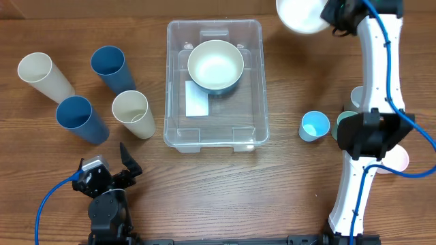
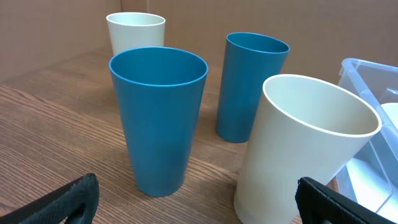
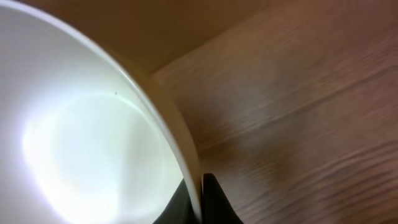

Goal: Pack container
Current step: 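Grasp the smaller cream bowl with the right gripper and lift, then stack the smaller cream bowl into the bowls in the bin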

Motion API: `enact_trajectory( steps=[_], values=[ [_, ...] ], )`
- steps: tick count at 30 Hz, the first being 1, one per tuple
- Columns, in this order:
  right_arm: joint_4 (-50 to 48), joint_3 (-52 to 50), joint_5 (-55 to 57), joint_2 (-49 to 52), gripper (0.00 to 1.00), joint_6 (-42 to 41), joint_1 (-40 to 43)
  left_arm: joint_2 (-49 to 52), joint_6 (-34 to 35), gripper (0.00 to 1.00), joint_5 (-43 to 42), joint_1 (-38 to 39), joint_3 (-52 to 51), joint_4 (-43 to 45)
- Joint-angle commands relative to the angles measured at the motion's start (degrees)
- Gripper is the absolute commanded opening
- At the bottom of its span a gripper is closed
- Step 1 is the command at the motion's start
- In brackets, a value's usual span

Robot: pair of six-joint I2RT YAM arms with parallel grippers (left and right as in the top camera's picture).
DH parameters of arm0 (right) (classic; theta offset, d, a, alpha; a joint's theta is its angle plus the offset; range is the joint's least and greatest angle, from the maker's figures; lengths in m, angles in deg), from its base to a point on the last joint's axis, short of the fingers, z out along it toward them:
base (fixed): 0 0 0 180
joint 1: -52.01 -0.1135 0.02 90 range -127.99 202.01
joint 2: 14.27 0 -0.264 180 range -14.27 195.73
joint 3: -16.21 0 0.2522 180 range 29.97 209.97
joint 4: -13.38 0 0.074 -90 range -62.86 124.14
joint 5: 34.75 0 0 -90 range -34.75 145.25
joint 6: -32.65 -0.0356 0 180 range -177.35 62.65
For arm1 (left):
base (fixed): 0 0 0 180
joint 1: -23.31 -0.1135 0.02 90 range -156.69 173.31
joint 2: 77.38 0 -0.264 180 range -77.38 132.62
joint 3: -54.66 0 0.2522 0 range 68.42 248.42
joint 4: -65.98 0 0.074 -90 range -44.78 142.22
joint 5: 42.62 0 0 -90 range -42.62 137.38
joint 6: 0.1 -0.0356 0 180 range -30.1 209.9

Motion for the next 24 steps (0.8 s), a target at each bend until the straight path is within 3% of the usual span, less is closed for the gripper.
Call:
enact_trajectory(
  steps=[1,12,24],
  values=[
    [4.9,7.9,-6.9,-1.3,0.04,7.4,-2.7,-0.3,-1.2,1.0,1.1,-0.3,-0.1,0.0],
    [12.3,5.9,-6.1,-1.2,0.04,13.0,-18.2,-0.3,-1.2,1.0,1.1,-0.3,-0.1,0.0],
    [-1.1,-12.1,-4.5,-1.2,0.04,11.9,-23.1,-0.3,-1.2,1.0,1.1,-0.3,-0.1,0.0]
  ],
)
